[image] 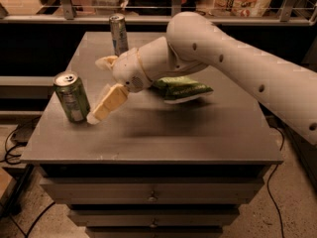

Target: Knock green can over

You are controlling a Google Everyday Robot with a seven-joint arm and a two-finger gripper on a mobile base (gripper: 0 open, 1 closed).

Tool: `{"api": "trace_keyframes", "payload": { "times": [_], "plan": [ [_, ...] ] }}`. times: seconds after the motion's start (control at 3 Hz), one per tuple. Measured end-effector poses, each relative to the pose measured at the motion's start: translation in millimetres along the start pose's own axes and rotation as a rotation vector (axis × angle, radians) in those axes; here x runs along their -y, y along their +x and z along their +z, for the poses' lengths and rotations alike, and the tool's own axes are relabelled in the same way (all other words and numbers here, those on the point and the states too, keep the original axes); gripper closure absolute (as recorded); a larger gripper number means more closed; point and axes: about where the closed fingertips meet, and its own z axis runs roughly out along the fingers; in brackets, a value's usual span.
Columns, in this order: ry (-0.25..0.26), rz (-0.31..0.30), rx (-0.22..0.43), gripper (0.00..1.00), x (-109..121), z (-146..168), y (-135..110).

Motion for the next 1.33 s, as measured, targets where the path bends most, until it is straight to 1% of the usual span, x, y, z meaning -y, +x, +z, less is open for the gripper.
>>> {"api": "trace_keyframes", "payload": {
  "times": [0.33,0.67,1.0,1.33],
  "plan": [
    [-0.052,-0.008,0.029,0.00,1,30,-5],
    [-0.095,-0.005,0.049,0.00,1,53,-9],
    [-0.122,0.005,0.067,0.17,-1,65,-9],
    [-0.113,0.019,0.079,0.41,2,63,-9]
  ]
}}
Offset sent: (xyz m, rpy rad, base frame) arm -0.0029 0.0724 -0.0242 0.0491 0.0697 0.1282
